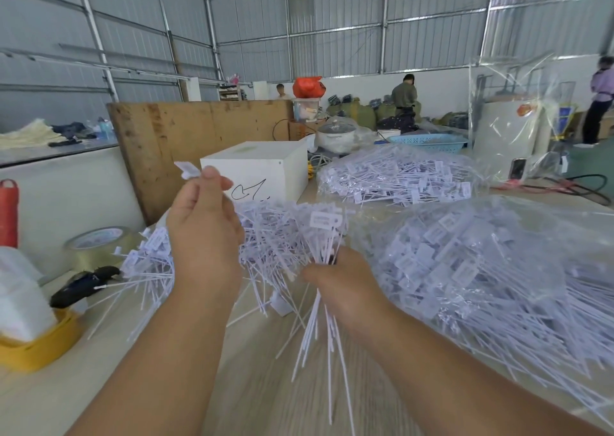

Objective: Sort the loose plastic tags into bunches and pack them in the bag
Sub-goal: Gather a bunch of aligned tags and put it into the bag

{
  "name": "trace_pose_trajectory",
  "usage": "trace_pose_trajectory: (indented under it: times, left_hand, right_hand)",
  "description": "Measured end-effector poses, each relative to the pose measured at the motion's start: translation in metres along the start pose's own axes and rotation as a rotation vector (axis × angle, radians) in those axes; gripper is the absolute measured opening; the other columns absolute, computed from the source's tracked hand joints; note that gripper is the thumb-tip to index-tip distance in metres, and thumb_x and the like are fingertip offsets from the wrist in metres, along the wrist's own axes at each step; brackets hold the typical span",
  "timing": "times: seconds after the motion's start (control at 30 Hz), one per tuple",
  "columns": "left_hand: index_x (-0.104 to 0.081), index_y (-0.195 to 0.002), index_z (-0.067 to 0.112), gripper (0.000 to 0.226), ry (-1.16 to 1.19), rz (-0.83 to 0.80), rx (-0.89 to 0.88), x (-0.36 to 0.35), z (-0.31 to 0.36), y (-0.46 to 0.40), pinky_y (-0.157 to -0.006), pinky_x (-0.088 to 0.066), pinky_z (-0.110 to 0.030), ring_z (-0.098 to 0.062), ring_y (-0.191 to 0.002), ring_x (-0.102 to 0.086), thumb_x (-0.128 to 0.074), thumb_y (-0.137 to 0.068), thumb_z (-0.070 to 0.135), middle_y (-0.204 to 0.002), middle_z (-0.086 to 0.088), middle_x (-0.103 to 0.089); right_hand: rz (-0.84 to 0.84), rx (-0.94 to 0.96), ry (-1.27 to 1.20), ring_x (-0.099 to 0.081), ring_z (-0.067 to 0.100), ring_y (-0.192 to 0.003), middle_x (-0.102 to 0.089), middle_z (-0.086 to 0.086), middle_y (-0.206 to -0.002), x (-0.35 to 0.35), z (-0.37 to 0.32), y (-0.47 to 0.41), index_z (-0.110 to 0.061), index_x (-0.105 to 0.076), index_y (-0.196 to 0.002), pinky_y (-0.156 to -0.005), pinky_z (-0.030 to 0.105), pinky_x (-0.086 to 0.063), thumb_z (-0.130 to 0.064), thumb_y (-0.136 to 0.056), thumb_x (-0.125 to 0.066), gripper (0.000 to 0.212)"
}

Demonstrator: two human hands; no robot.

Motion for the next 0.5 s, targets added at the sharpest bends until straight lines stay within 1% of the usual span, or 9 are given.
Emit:
trace_pose_trajectory:
  times: [0.07, 0.17, 0.23, 0.27, 0.3, 0.33, 0.4, 0.43, 0.5]
  left_hand:
    - [-0.059, -0.053, 0.028, 0.048, -0.029, 0.026, 0.021, 0.005, -0.008, -0.007, -0.037, -0.020, -0.015, -0.006, -0.038, -0.023, -0.051, -0.100, 0.034, -0.044, 0.011, -0.032]
    - [-0.061, -0.051, 0.028, 0.047, -0.299, -0.004, 0.146, 0.005, -0.038, -0.006, -0.040, -0.024, -0.021, -0.006, -0.035, -0.028, -0.052, -0.097, 0.034, -0.041, 0.012, -0.036]
    - [-0.064, -0.055, 0.025, 0.041, -0.469, -0.062, 0.263, 0.001, -0.062, 0.003, -0.044, -0.028, -0.023, -0.007, -0.037, -0.035, -0.056, -0.094, 0.033, -0.041, 0.012, -0.041]
    - [-0.063, -0.056, 0.022, 0.039, -0.498, -0.117, 0.302, -0.003, -0.072, 0.009, -0.044, -0.028, -0.023, -0.009, -0.038, -0.037, -0.058, -0.094, 0.030, -0.042, 0.011, -0.043]
    - [-0.060, -0.055, 0.020, 0.039, -0.495, -0.180, 0.325, -0.010, -0.081, 0.014, -0.043, -0.027, -0.022, -0.011, -0.040, -0.036, -0.059, -0.093, 0.024, -0.043, 0.008, -0.044]
    - [-0.057, -0.054, 0.020, 0.039, -0.464, -0.236, 0.353, -0.016, -0.087, 0.021, -0.042, -0.026, -0.021, -0.013, -0.040, -0.034, -0.057, -0.093, 0.017, -0.045, 0.005, -0.044]
    - [-0.055, -0.054, 0.019, 0.039, -0.367, -0.296, 0.423, -0.025, -0.094, 0.029, -0.040, -0.025, -0.019, -0.013, -0.039, -0.032, -0.053, -0.092, 0.008, -0.048, 0.000, -0.044]
    - [-0.055, -0.054, 0.018, 0.041, -0.340, -0.308, 0.443, -0.026, -0.095, 0.030, -0.040, -0.024, -0.019, -0.012, -0.038, -0.032, -0.053, -0.093, 0.007, -0.047, 0.000, -0.043]
    - [-0.056, -0.050, 0.018, 0.045, -0.363, -0.331, 0.430, -0.026, -0.092, 0.028, -0.039, -0.024, -0.018, -0.011, -0.037, -0.031, -0.057, -0.093, 0.010, -0.046, 0.000, -0.043]
  right_hand:
    - [0.009, -0.017, -0.039, -0.041, 0.012, -0.046, -0.043, -0.002, -0.053, 0.001, 0.001, -0.001, -0.014, -0.052, -0.074, -0.044, 0.017, -0.028, -0.007, -0.078, -0.066, 0.016]
    - [0.000, -0.025, -0.087, -0.047, 0.017, -0.063, -0.049, 0.007, -0.071, 0.001, -0.001, 0.001, -0.010, -0.059, -0.082, -0.054, 0.025, -0.034, -0.010, -0.077, -0.067, 0.009]
    - [-0.028, 0.018, -0.140, -0.049, 0.016, -0.062, -0.052, 0.007, -0.069, -0.004, -0.006, 0.002, -0.002, -0.062, -0.079, -0.057, 0.025, -0.036, -0.008, -0.076, -0.067, 0.009]
    - [-0.040, 0.057, -0.164, -0.051, 0.014, -0.059, -0.054, 0.004, -0.064, -0.008, -0.013, 0.005, -0.004, -0.064, -0.074, -0.056, 0.022, -0.037, -0.004, -0.076, -0.066, 0.003]
    - [-0.049, 0.113, -0.183, -0.053, 0.013, -0.057, -0.057, 0.002, -0.060, -0.010, -0.019, 0.007, -0.009, -0.066, -0.068, -0.055, 0.020, -0.040, 0.001, -0.077, -0.064, 0.014]
    - [-0.049, 0.150, -0.197, -0.058, 0.012, -0.060, -0.063, 0.003, -0.063, -0.012, -0.024, 0.009, -0.012, -0.069, -0.069, -0.057, 0.021, -0.047, 0.006, -0.076, -0.061, 0.021]
    - [-0.034, 0.183, -0.184, -0.069, 0.024, -0.079, -0.071, 0.017, -0.083, -0.013, -0.028, 0.009, -0.005, -0.071, -0.085, -0.074, 0.039, -0.056, 0.009, -0.077, -0.057, 0.022]
    - [-0.020, 0.195, -0.169, -0.069, 0.031, -0.088, -0.071, 0.021, -0.092, -0.011, -0.029, 0.009, -0.002, -0.071, -0.090, -0.081, 0.046, -0.055, 0.009, -0.077, -0.056, 0.022]
    - [0.016, 0.221, -0.092, -0.065, 0.038, -0.093, -0.069, 0.024, -0.095, -0.005, -0.030, 0.007, 0.001, -0.069, -0.092, -0.082, 0.050, -0.052, 0.004, -0.079, -0.058, 0.017]
Point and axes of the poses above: each hand's wrist, its own y-axis away from the middle knuckle, its own x-axis out of the back of the hand, z = x × y, the point moved 8 cm from there along -y, towards the middle knuckle
